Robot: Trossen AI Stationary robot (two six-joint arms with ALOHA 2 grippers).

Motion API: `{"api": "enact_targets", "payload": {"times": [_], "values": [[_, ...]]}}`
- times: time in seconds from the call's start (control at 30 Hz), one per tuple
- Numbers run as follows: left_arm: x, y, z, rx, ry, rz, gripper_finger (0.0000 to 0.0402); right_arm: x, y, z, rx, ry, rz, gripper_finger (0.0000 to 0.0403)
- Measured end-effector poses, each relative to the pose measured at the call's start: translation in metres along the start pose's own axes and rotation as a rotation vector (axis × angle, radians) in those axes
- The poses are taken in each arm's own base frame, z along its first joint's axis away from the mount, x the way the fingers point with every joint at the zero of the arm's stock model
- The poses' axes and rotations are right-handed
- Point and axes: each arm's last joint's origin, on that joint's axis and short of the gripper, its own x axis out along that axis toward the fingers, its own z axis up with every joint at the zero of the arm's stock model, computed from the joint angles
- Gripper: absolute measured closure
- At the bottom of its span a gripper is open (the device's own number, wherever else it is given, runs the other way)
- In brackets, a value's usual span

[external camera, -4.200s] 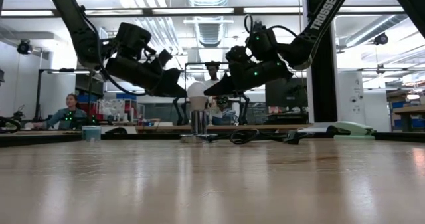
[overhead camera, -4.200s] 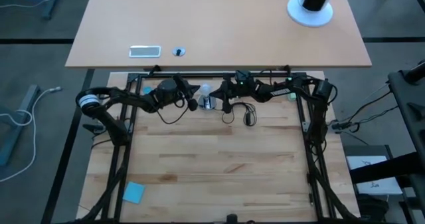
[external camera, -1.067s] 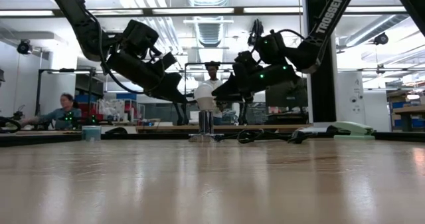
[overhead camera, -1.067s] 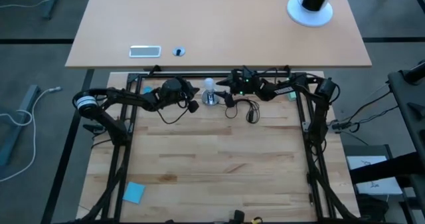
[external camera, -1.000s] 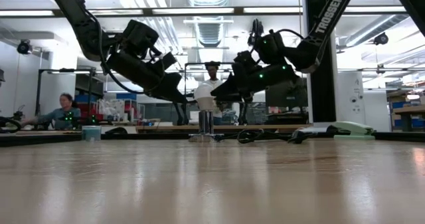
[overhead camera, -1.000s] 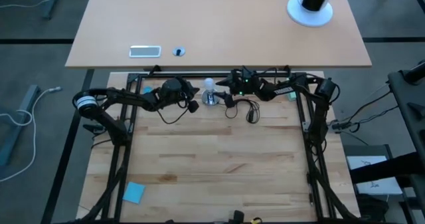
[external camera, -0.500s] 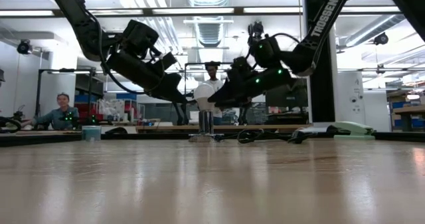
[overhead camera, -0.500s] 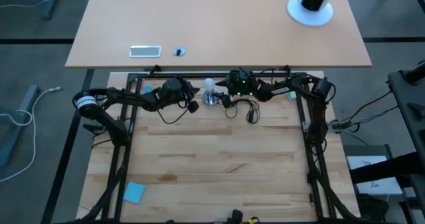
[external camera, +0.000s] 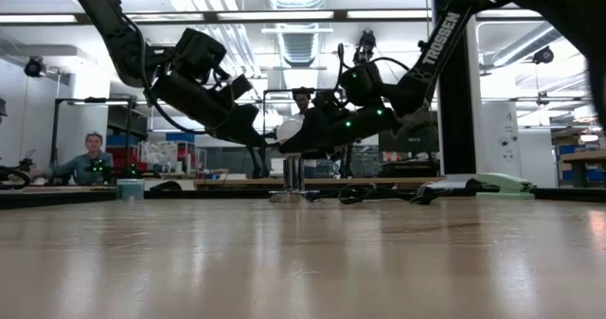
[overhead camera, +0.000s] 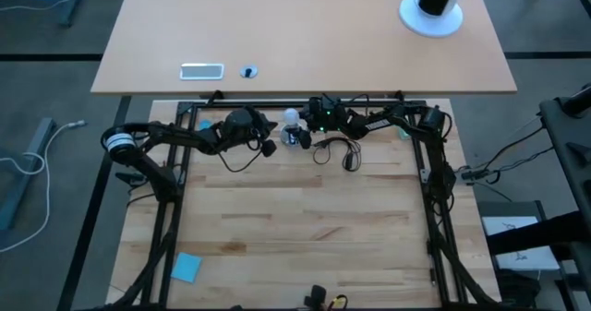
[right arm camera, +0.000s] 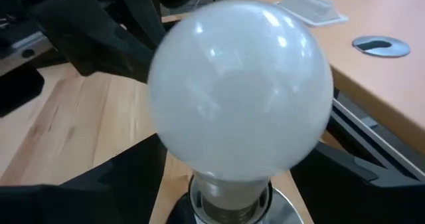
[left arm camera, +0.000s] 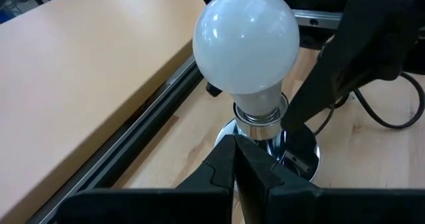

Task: Screw lightbulb
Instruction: Remove the lightbulb from the lamp

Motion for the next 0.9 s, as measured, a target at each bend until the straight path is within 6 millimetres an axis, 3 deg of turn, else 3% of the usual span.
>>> {"api": "enact_targets", "payload": {"times": [0.2,0.5,0.9], "values": [[0.0,0.0,0.0,0.0,0.0,0.0,0.0401,0.0,0.001,0.001,-0.024,-0.006,0.001,0.0142],[0.0,0.0,-0.001,0.0,0.004,-0.001,0.0401,-0.001,-0.002,0.001,-0.041,-0.007,-0.015,0.0263],[-0.001,0.0,-0.003,-0.012,0.012,0.006,0.0401,-0.007,0.0,0.019,-0.045,-0.072,-0.012,0.0263]]}}
